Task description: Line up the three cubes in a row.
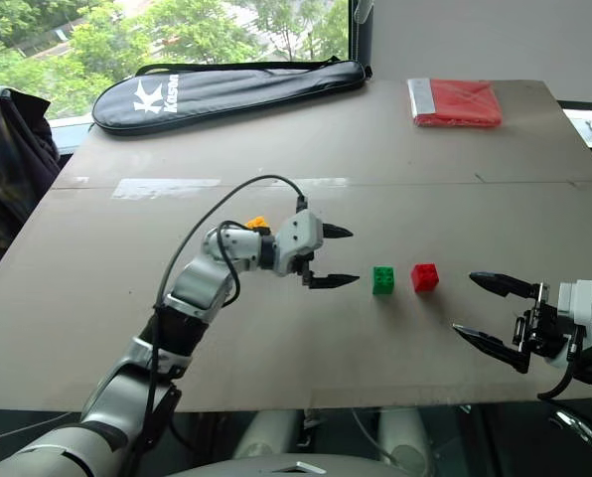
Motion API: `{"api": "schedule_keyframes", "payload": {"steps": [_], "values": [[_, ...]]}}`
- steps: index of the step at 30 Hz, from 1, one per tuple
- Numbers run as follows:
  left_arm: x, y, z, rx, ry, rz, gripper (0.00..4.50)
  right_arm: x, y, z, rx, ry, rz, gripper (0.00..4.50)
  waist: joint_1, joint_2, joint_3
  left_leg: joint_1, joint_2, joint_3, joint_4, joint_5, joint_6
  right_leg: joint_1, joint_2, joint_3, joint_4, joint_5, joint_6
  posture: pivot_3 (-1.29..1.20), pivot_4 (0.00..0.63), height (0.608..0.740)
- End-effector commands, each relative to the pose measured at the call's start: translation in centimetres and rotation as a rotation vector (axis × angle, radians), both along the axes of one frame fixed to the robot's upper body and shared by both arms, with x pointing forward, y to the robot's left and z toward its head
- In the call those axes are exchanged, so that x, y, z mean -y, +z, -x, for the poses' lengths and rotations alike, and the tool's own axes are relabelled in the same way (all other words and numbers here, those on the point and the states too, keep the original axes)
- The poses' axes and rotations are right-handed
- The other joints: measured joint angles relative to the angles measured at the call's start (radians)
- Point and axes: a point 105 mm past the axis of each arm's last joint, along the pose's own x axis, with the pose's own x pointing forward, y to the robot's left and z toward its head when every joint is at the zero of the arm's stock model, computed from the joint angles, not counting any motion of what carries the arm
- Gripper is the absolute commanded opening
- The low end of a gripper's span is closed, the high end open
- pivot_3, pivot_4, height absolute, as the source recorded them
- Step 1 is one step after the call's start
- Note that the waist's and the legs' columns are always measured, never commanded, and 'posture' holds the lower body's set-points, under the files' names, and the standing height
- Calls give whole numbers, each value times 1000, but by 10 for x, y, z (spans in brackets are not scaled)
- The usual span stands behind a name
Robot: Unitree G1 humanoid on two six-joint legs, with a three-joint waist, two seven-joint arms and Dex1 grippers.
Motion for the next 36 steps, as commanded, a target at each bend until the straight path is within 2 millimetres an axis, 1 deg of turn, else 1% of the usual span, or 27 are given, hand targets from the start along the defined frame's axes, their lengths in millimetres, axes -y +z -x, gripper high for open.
{"api": "schedule_keyframes", "payload": {"steps": [1, 3, 4, 6, 8, 9, 10, 11, 13, 17, 21, 24, 26, 28, 30, 33, 36], "values": [[-12, 37, 26, -2, 79, 230, 4400, 2, 13, 1, 45, 5, -33, 4500, -1, 0, 0, 0, 0, 0, 0, 0, 0, 0, 0, 0, -1, 0, 0, 0, 150, 694], [-28, 44, 30, -32, 227, 352, 4400, 1, 14, 1, 50, 1, -55, 4500, 0, 0, 0, 0, 0, -1, 0, 0, 0, 0, -1, 1, -1, 0, 0, 0, 150, 694], [-36, 43, 30, -63, 309, 398, 4400, 1, 15, 1, 53, -1, -66, 4500, 1, 0, 0, 0, 0, -1, 0, 0, 0, 0, -1, 0, -1, 0, 0, 0, 150, 694], [-44, 41, 30, -103, 391, 433, 4400, 0, 16, 1, 55, -2, -76, 4500, 2, 0, 0, 0, 1, -2, 0, 0, 0, 0, -5, 1, -1, 0, 0, 0, 150, 694], [-63, 31, 32, -98, 568, 458, 4400, 0, 16, 1, 55, -9, -94, 4500, 2, 0, 0, 1, 0, -2, 0, 0, 0, 1, -2, -1, 0, 0, 0, 0, 150, 694], [-76, 26, 29, -81, 689, 468, 4400, 0, 16, 0, 55, -9, -97, 4500, 2, 0, 0, 2, 0, -1, 0, 0, 0, 2, -1, 0, 0, 0, 0, 0, 150, 694], [-86, 22, 27, -69, 780, 474, 4400, 0, 16, 0, 54, -9, -99, 4500, 2, 0, 0, 3, 0, -1, 0, 0, 0, 3, -1, 0, 0, 0, 0, 0, 150, 694], [-90, 20, 25, -63, 828, 476, 4400, 1, 16, 0, 54, -9, -98, 4500, 2, 0, 0, 3, 0, 0, 0, 0, 0, 2, -1, 1, 0, 0, 0, 0, 150, 694], [-106, 8, 15, -13, 1006, 441, 4400, 1, 15, -2, 55, -6, -96, 4500, 5, 0, 0, 2, 0, -1, 1, 0, 0, 2, 1, 0, 0, 0, 0, 0, 150, 694], [-112, -8, 6, 37, 1166, 376, 4400, 3, 17, -4, 63, -5, -92, 4500, 5, -1, 0, 3, 0, 0, 1, 0, 0, 3, 1, 0, 0, 0, 0, 0, 150, 694], [-114, -20, -3, 20, 1227, 352, 4400, 5, 18, -3, 65, -8, -85, 4500, 4, -1, 0, 2, 0, 0, 1, 0, 0, 2, 1, 0, 0, 0, 0, 0, 150, 694], [-121, -38, -12, 6, 1264, 281, 4400, 4, 18, -3, 67, -11, -82, 4500, 4, 0, 0, 1, 0, -1, 1, 0, 0, 2, 1, 0, 0, 0, 0, 0, 150, 694], [-118, -41, -14, 11, 1189, 261, 4400, 3, 19, -3, 70, -13, -82, 4500, 2, -1, 0, 1, 0, -1, 1, 0, 0, 2, 1, 0, 0, 0, 0, 0, 150, 694], [-131, -51, -18, 13, 1185, 197, 4400, 4, 20, -3, 72, -17, -81, 4500, 1, 0, 0, 1, 0, 0, 1, 0, 0, 2, 1, 0, 0, 0, 0, 0, 150, 694], [-140, -54, -20, 23, 1194, 166, 4400, 4, 20, -3, 73, -19, -79, 4500, 2, 0, -1, 2, 0, 0, 1, 0, 0, 2, 1, 0, 0, 0, 0, 0, 150, 694], [-136, -51, -22, 53, 1070, 149, 4400, 5, 21, -3, 73, -22, -77, 4500, 1, 0, -1, 2, 0, 0, 1, 0, 0, 2, 1, 0, 0, 0, 0, 0, 150, 694], [-133, -53, -28, 23, 954, 156, 4400, 2, 20, -4, 72, -23, -80, 4500, 2, 0, -1, 2, 0, 0, 1, 0, 0, 1, 1, 0, 1, 0, 0, 0, 150, 694]]}}
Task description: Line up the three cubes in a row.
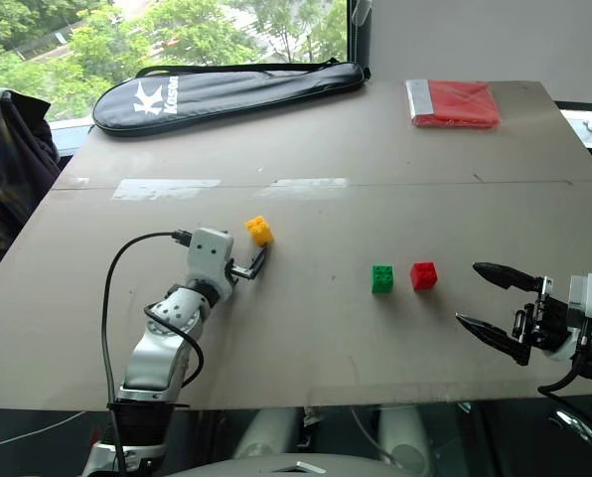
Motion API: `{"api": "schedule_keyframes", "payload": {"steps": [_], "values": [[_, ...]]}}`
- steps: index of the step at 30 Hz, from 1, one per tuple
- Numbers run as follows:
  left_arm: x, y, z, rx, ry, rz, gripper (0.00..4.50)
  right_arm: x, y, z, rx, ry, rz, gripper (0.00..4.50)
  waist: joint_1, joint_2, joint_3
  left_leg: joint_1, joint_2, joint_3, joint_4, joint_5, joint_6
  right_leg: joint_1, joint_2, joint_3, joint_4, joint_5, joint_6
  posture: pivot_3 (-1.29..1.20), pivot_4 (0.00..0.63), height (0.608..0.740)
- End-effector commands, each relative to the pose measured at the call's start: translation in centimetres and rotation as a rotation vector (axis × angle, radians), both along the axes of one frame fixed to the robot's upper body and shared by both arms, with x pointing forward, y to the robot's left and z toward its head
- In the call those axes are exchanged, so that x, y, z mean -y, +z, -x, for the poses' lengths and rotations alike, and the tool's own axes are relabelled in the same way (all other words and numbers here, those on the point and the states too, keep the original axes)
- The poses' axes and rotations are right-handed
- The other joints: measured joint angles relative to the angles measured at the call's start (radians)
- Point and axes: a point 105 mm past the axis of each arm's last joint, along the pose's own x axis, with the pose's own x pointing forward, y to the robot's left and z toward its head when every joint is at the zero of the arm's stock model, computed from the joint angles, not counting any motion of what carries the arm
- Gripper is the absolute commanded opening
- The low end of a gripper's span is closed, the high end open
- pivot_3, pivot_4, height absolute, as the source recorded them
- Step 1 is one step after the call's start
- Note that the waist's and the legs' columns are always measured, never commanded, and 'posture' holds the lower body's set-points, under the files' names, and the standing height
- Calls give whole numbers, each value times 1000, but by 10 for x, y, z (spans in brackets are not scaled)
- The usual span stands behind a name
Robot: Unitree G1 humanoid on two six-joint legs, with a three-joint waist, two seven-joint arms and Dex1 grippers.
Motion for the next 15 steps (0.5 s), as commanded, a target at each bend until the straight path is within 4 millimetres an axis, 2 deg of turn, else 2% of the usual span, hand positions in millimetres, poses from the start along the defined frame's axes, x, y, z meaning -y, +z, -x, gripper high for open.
{"api": "schedule_keyframes", "payload": {"steps": [1, 3, 8, 15], "values": [[4, -3, -3, -8, -129, 15, 4400, 0, 12, 0, 50, -4, 11, 4500, 0, 0, 0, 0, 0, 0, 0, 0, 0, 0, 0, 0, 0, 0, 0, 0, 150, 694], [7, -12, -9, -63, -258, 4, 4400, -2, 13, -3, 57, 1, 12, 4500, 2, 0, 0, 0, -1, 0, 0, 0, 0, 0, -1, 0, 0, 0, 0, 0, 150, 694], [8, -23, -18, -159, -412, 22, 4400, -2, 15, -3, 55, 9, 10, 4500, 4, 3, -3, 0, -1, 0, 0, 0, 0, 1, -1, -1, 0, 0, 0, 0, 150, 694], [8, -32, -30, -247, -477, 39, 4400, -3, 14, 3, 35, 16, 12, 4500, 19, 13, -12, 2, -2, -1, 1, 1, 0, 3, -1, -2, 2, 0, 1, 0, 150, 694]]}}
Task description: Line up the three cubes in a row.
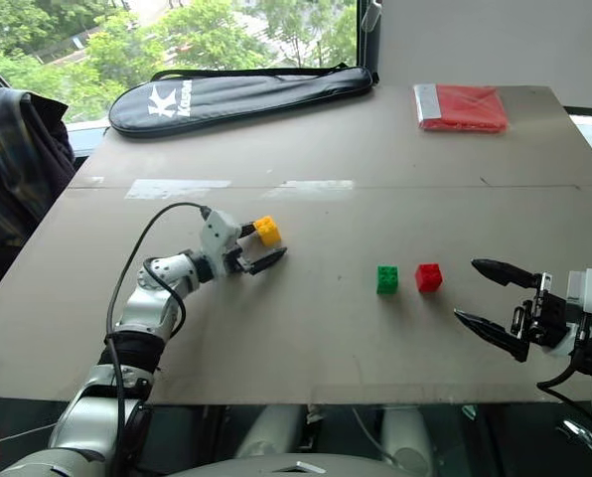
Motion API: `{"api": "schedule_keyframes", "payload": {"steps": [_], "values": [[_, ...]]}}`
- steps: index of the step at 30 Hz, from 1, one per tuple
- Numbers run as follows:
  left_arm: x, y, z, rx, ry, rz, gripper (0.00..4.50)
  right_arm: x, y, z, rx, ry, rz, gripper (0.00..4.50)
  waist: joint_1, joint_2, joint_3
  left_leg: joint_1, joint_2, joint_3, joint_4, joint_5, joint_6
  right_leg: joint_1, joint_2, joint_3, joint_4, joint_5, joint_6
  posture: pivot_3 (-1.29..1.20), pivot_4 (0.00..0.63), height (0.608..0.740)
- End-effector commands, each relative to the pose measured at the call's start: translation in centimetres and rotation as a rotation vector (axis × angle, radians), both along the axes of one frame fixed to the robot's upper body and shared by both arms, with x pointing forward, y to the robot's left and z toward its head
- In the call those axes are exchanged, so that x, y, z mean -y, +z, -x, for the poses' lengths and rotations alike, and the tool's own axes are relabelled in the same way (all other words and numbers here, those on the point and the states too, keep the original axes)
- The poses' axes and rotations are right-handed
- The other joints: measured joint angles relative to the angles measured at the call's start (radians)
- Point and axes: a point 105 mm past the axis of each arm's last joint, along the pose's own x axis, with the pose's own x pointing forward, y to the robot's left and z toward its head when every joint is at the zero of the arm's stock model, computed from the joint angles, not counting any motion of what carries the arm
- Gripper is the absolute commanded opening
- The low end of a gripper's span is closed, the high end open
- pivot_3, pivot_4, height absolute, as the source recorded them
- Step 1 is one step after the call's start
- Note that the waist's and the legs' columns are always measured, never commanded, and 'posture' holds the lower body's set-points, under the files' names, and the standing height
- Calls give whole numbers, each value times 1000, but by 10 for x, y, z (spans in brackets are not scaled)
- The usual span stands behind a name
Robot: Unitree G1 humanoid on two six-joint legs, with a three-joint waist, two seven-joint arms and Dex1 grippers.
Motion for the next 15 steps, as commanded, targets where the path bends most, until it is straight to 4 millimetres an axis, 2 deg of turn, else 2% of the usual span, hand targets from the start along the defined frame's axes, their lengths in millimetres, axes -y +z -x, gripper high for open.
{"api": "schedule_keyframes", "payload": {"steps": [1, 2, 3, 8, 12, 15], "values": [[-3, -24, 2, -109, -11, -14, 4400, 1, 11, 3, 43, -1, 8, 4500, 3, 1, -2, 0, 0, 0, 0, 1, 0, 0, 0, 0, 1, -1, 2, 0, 150, 694], [-4, -24, 0, -110, -14, -17, 3860, 1, 10, 4, 43, -1, 9, 4500, 3, 2, -4, 1, 0, 0, 0, 1, 0, 0, 0, 0, 1, -1, 2, 0, 150, 694], [-5, -23, -1, -111, -14, -17, 3545, 0, 10, 4, 42, -2, 9, 4500, 3, 3, -5, 1, 0, 0, 0, 2, 0, 0, 0, 0, 2, -1, 2, 0, 150, 694], [-3, -18, -7, -104, -25, -16, 1261, -1, 11, 4, 46, -5, 10, 4500, 3, 3, -5, 1, 0, 0, 0, 2, 0, 0, 1, 0, 3, -2, 3, 0, 150, 694], [6, -11, -5, -76, -85, -18, 1277, -2, 11, 4, 46, -4, 8, 4500, 3, 2, -5, 0, 0, 0, 0, 2, 0, 0, 0, 0, 2, 0, 0, 0, 150, 694], [23, -3, 7, -45, -213, -34, 1277, -2, 11, 5, 41, 1, 4, 4500, 2, 1, -4, -1, 0, 0, 0, 2, 0, -1, 0, 0, 1, 0, 0, 0, 150, 694]]}}
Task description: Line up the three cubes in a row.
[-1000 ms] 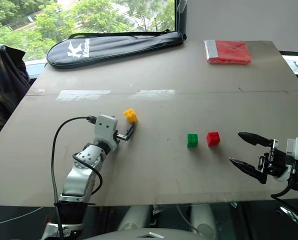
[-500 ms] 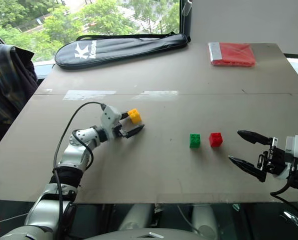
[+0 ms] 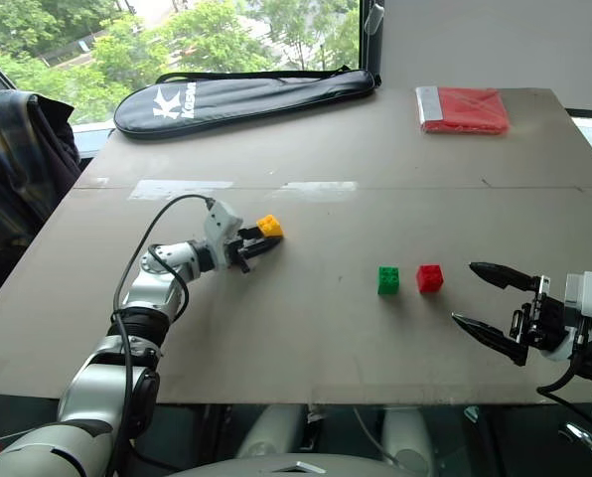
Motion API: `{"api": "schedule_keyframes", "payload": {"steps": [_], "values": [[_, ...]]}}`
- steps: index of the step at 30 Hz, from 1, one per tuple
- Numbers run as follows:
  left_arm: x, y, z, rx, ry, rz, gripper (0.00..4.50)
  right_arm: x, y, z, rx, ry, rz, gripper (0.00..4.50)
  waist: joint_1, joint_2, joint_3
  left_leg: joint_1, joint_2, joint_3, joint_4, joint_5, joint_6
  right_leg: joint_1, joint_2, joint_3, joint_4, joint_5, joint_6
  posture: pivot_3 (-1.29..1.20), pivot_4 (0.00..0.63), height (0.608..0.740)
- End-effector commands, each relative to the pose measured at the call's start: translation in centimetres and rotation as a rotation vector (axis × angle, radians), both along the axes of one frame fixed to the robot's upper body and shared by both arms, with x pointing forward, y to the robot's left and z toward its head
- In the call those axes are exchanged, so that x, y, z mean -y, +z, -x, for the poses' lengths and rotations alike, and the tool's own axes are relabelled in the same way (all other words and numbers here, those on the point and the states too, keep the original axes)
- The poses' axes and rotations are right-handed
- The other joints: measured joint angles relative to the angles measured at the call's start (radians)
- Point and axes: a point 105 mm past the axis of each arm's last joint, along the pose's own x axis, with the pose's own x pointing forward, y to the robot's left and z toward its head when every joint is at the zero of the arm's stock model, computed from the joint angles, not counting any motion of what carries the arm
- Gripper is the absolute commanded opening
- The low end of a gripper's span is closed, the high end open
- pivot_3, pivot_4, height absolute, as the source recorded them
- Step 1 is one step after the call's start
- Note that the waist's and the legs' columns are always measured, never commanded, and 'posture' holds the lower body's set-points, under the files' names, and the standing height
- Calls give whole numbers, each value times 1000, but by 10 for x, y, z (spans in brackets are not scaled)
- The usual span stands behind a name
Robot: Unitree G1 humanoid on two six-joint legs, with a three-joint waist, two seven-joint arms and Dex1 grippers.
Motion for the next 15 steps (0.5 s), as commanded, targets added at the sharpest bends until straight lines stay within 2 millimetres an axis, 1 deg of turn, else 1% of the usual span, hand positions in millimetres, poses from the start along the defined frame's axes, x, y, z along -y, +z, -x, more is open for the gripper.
{"api": "schedule_keyframes", "payload": {"steps": [1, 3, 5, 8, 11, 15], "values": [[24, -3, 18, -4, -162, -36, 1277, 0, 10, 3, 41, 6, -2, 4500, 0, -1, 1, 0, 0, 0, 0, 0, 0, 0, 0, 0, 0, 0, -1, 0, 150, 694], [38, 1, 28, 16, -247, -51, 1277, -1, 10, 3, 37, 10, -1, 4500, 0, -2, 1, -1, 0, 0, 0, 0, 0, -1, 0, 0, -2, 1, -2, 0, 150, 694], [56, 7, 43, 47, -363, -61, 1277, -2, 9, 4, 33, 14, -1, 4500, -2, -3, 2, -2, 0, 0, -1, 0, 0, -1, 0, 0, -2, 1, -2, 0, 150, 694], [71, 10, 58, 67, -464, -74, 1277, -2, 9, 4, 25, 18, -3, 4500, -1, -5, 3, -3, 0, 0, -1, 0, 0, -3, 0, 0, -3, 1, -2, 0, 150, 694], [84, 8, 62, 74, -513, -107, 1277, -3, 8, 5, 13, 23, -1, 4500, -2, -7, 4, -3, 1, -1, -1, 0, 0, -3, 0, 0, -3, 1, -2, 0, 150, 694], [96, 4, 60, 80, -552, -136, 1277, -2, 6, 7, 4, 23, -1, 4500, -2, -8, 5, -3, 1, 0, -1, 0, 0, -3, 1, 0, -3, 1, -2, 0, 150, 694]]}}
